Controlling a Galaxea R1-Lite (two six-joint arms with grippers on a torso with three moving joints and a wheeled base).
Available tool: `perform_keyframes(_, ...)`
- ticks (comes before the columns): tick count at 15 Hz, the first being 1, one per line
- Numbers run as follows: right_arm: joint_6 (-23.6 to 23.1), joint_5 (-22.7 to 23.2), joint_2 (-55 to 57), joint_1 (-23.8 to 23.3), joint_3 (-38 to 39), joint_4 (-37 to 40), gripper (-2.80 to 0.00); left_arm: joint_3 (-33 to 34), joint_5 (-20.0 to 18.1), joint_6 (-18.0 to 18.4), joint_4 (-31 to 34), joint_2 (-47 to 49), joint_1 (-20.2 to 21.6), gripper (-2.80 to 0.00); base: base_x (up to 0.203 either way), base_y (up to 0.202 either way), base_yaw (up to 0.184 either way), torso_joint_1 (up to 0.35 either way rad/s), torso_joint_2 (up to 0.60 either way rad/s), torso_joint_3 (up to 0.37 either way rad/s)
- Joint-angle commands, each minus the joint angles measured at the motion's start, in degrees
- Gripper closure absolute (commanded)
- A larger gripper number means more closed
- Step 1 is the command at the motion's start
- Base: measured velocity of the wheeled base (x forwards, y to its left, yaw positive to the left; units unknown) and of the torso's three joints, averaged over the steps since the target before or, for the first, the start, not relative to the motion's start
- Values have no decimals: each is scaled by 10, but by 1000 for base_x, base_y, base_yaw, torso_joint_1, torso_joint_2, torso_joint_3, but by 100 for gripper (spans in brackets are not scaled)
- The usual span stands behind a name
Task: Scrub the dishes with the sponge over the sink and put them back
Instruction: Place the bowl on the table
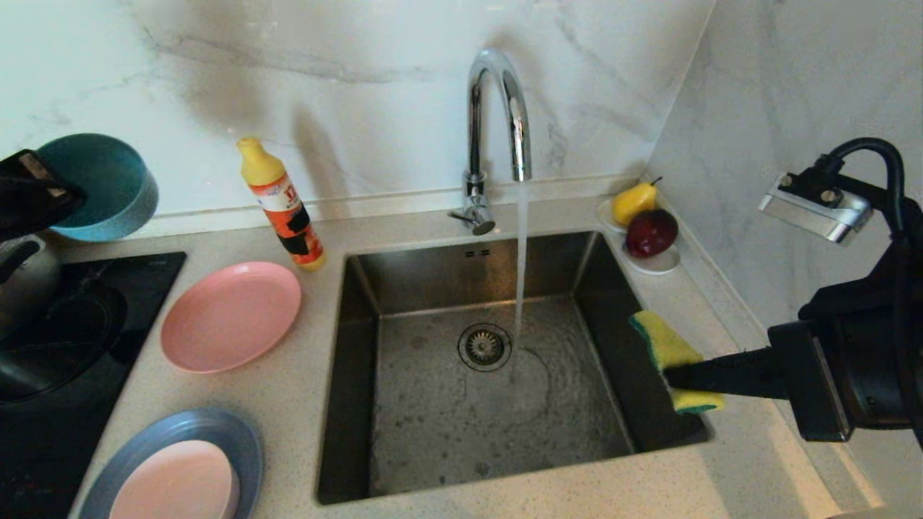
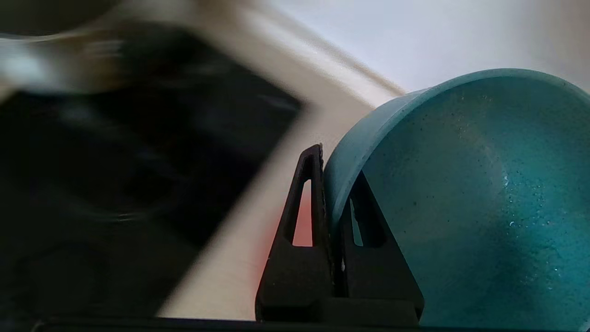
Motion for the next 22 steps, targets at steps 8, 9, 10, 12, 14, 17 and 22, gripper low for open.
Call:
perform_keyframes(8, 0, 2, 11, 0, 9, 1, 0, -81, 0, -48, -5, 252, 160, 0, 0, 0, 0, 0, 0, 0)
perform_keyframes(9, 0, 2, 6, 0, 13, 1, 0, -92, 0, -52, -2, 270, 161, 0, 0, 0, 0, 0, 0, 0)
perform_keyframes(10, 0, 2, 2, 0, 13, 2, 0, -106, 0, -56, 0, 284, 162, 0, 0, 0, 0, 0, 0, 0)
perform_keyframes(12, 0, 2, -7, 0, 8, 5, 0, -146, 1, -60, 7, 322, 163, 0, 0, 0, 0, 0, 0, 0)
perform_keyframes(14, 1, 2, -7, 0, 12, 5, 0, -182, 1, -60, 14, 349, 167, 0, 0, 0, 0, 0, 0, 0)
perform_keyframes(17, 0, 2, -5, 0, 14, 5, 0, -220, 0, -64, 34, 377, 174, 0, 0, 0, 0, 0, 0, 0)
perform_keyframes(22, 0, 2, -1, 0, 21, 2, 0, -234, -17, -64, 59, 382, 174, 0, 0, 0, 0, 0, 0, 0)
